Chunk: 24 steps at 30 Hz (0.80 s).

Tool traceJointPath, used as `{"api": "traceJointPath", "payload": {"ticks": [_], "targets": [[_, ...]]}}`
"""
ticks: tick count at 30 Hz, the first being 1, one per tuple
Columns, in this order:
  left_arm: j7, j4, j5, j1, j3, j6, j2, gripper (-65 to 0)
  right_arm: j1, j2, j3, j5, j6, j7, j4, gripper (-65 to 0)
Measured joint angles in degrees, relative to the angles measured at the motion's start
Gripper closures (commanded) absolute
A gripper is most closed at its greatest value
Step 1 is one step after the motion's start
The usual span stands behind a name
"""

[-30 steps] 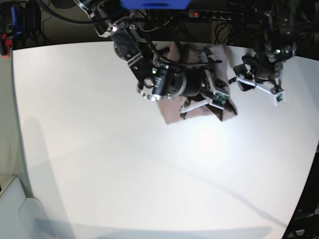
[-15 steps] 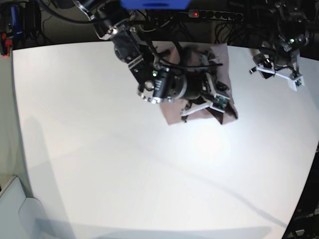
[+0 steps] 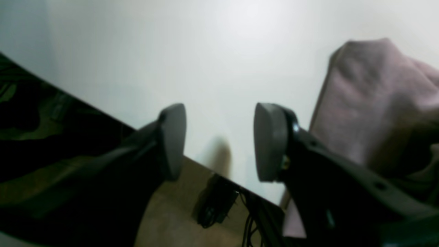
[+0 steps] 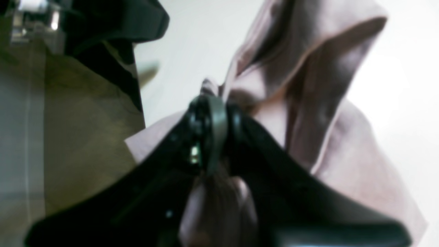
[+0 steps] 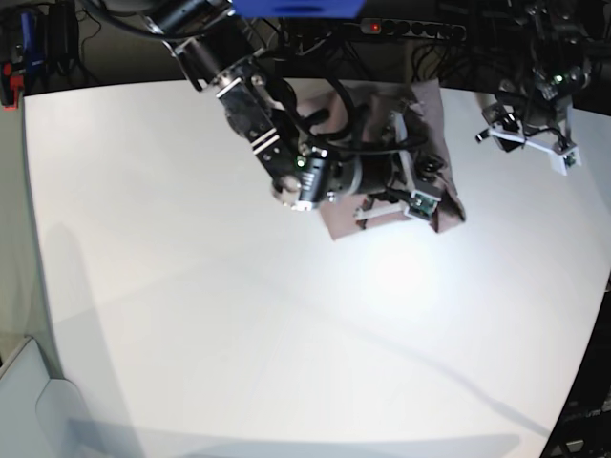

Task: Layout the t-shirt on the table in an organized manner, then fold the t-shirt properly
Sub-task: 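Press and tuck the folded bundle with the right gripper, left gripper withdrawing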

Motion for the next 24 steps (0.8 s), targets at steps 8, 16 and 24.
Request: {"api": "traceJointPath", "payload": {"ticks": [8,16,24], "targets": [[-0.02,0.0,0.0,0.0,-0.02,0.0,0.02,-31.6,-1.4,0.11,-1.01,0.85,-0.02,-1.97,5.79,-31.9],[-0.61,0.0,0.26,1.25,-0.04,-0.02,-3.19,-31.6,-4.09,-0.09,2.36,1.86,0.0,-3.87,11.96,-30.9],[-0.68,-4.11,0.17,1.7,-0.17,-0.02,-6.21,-31.6,-4.66,4.37,13.6,1.79,0.0,-4.13,18.62,-25.6]]}}
